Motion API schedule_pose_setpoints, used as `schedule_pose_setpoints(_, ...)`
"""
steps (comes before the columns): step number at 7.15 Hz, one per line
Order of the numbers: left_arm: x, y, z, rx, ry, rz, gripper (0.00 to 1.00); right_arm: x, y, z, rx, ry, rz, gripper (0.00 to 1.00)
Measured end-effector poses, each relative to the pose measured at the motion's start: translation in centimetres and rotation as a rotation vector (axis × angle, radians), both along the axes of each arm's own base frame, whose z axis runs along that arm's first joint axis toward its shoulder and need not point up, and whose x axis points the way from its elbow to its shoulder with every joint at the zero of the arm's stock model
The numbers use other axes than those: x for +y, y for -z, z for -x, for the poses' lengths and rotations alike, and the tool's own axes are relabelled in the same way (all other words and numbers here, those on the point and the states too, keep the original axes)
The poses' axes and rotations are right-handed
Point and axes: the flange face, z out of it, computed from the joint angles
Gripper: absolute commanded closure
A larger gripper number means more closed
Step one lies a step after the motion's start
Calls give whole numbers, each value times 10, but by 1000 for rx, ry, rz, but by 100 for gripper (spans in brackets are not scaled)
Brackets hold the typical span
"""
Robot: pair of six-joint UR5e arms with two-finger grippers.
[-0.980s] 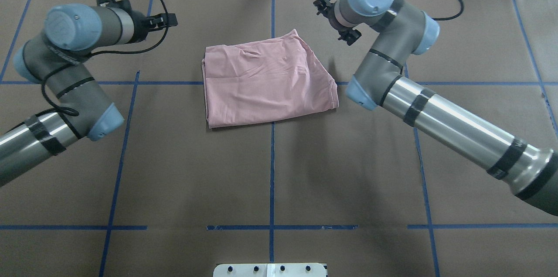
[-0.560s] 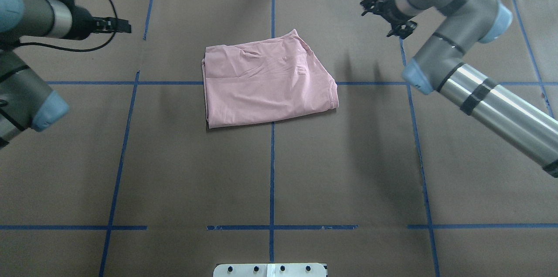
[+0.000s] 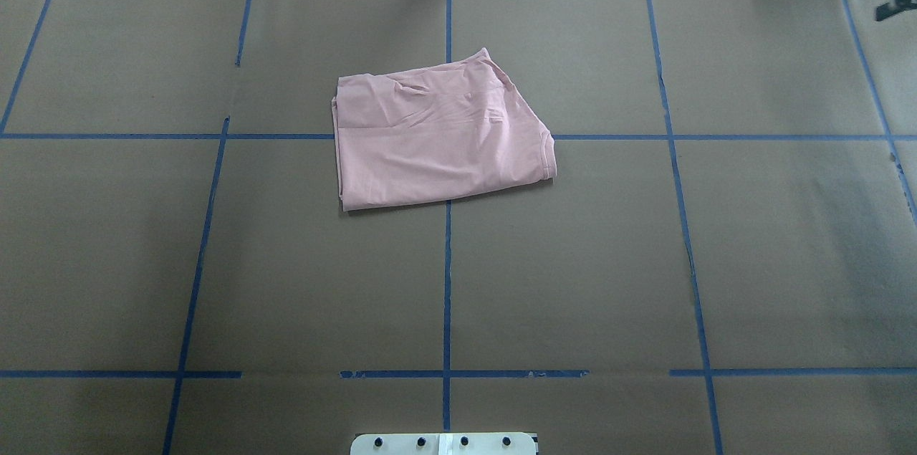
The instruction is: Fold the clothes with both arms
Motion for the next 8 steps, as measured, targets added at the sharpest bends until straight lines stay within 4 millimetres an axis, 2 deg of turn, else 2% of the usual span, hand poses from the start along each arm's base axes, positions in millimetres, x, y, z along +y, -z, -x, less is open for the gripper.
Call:
schedule_pose_setpoints(1,13,-9,24,-19,-2,56,0,23,-13,-28,60,56,-16,0)
schedule_pose_setpoints(3,45,-41,37,-15,9,160,0,62,5,-58,234,210,17,0)
schedule_pose_setpoints(4,66,-63,34,-7,12,211,0,83,8,-64,282,293,53,0)
schedule_pose_setpoints(5,80,-74,30,-6,12,235,0,96,5,-62,288,340,71,0)
schedule_pose_setpoints(8,96,-78,26,-26,17,250,0,105,3,-53,218,368,60,0)
